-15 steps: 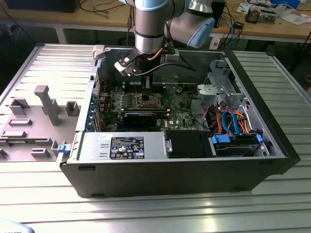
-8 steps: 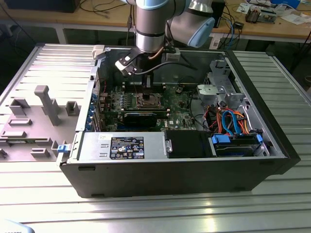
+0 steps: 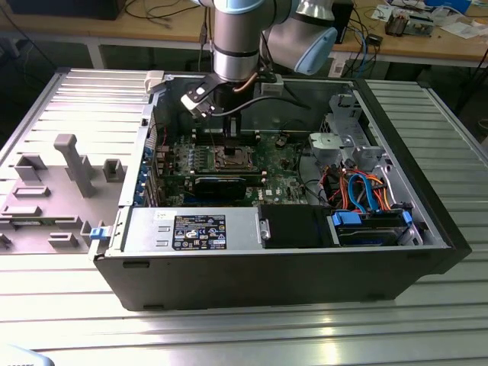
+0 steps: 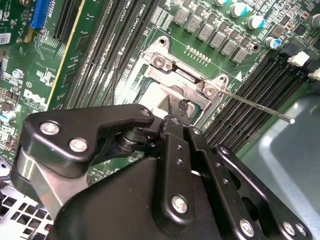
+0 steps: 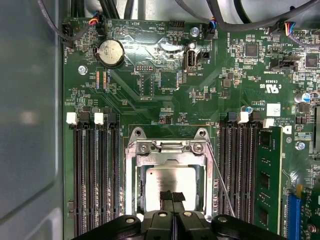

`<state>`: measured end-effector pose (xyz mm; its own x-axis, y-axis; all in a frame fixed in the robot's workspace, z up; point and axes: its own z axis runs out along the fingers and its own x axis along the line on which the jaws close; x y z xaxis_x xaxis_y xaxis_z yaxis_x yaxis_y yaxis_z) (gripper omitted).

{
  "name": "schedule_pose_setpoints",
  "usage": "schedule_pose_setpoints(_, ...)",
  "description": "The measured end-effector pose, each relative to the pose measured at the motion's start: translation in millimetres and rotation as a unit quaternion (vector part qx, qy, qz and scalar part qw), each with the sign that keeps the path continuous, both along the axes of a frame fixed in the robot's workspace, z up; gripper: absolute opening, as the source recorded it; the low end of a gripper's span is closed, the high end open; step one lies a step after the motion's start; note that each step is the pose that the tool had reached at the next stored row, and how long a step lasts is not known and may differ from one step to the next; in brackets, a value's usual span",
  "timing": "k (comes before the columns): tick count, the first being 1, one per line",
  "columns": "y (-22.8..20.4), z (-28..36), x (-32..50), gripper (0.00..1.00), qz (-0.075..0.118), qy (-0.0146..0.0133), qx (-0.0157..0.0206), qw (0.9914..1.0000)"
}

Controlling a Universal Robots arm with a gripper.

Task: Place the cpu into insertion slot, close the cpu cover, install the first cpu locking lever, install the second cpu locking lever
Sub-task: 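Close the cpu cover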

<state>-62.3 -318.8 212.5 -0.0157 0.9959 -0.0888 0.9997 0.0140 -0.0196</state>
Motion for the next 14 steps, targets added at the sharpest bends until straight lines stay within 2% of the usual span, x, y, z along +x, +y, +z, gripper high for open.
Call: schedule_pose_setpoints(14, 0.0, 10.7, 0.0, 0.11, 0.000, 0.0000, 0.0001, 1.00000)
